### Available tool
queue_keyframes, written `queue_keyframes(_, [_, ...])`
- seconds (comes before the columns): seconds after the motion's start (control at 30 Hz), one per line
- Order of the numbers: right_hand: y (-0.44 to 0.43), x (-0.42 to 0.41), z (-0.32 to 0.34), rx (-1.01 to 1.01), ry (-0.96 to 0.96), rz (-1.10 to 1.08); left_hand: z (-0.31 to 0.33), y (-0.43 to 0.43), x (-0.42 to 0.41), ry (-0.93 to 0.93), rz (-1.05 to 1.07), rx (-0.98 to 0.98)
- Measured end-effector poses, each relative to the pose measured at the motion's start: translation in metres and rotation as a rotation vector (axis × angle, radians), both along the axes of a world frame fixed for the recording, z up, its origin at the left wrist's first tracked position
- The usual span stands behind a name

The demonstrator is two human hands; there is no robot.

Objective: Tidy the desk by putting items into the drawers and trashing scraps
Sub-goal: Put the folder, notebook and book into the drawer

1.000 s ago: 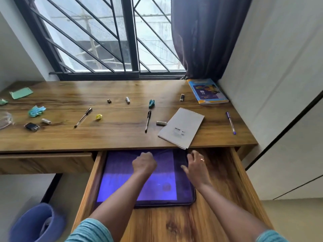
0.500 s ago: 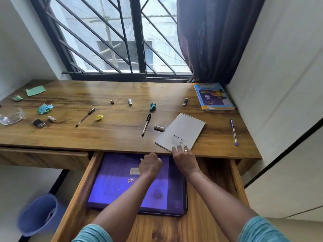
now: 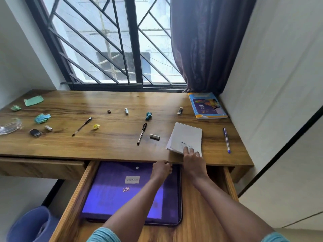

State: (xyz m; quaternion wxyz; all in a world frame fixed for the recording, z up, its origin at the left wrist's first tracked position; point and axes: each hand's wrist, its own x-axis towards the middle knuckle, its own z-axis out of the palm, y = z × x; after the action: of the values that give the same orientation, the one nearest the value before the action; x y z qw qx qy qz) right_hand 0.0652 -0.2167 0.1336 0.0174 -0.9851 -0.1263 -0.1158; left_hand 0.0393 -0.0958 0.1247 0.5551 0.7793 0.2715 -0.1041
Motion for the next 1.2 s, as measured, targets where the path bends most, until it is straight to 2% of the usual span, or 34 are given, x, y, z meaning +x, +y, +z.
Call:
queue_keyframes(0.27, [-0.022,-0.012,0.047,0.702,-0.263,-0.107,0.03,-0.049,0.02,0.015,0.192,-0.822])
queue_keyframes(0.4, [-0.022,-0.027,0.06,1.184,-0.054,-0.282,0.05,-0.06,0.027,-0.078,0.187,-1.082])
queue_keyframes(0.47, [-0.023,-0.031,0.057,1.413,0.01,-0.29,0.055,-0.061,0.029,-0.121,0.195,-1.117])
queue_keyframes(0.6, [-0.028,-0.036,0.045,1.632,0.194,-0.228,0.047,-0.062,0.027,-0.185,0.246,-1.092])
queue_keyframes(0.7, [-0.036,-0.04,0.037,1.898,0.289,-0.157,0.031,-0.059,0.02,-0.245,0.271,-0.952])
queue_keyframes(0.77, [-0.046,-0.039,0.032,2.051,0.268,-0.166,0.025,-0.055,0.012,-0.259,0.241,-0.848])
queue_keyframes(0.83, [-0.059,-0.037,0.026,2.08,0.217,-0.231,0.021,-0.048,0.004,-0.244,0.207,-0.764])
queue_keyframes(0.9, [-0.07,-0.034,0.017,2.027,0.202,-0.305,0.016,-0.044,0.0,-0.22,0.171,-0.675])
queue_keyframes(1.1, [-0.08,-0.053,-0.012,1.445,0.305,-0.42,-0.003,-0.044,-0.006,-0.207,-0.015,-0.511])
queue_keyframes(1.2, [-0.082,-0.071,-0.026,1.232,0.31,-0.43,-0.005,-0.048,-0.013,-0.239,-0.029,-0.52])
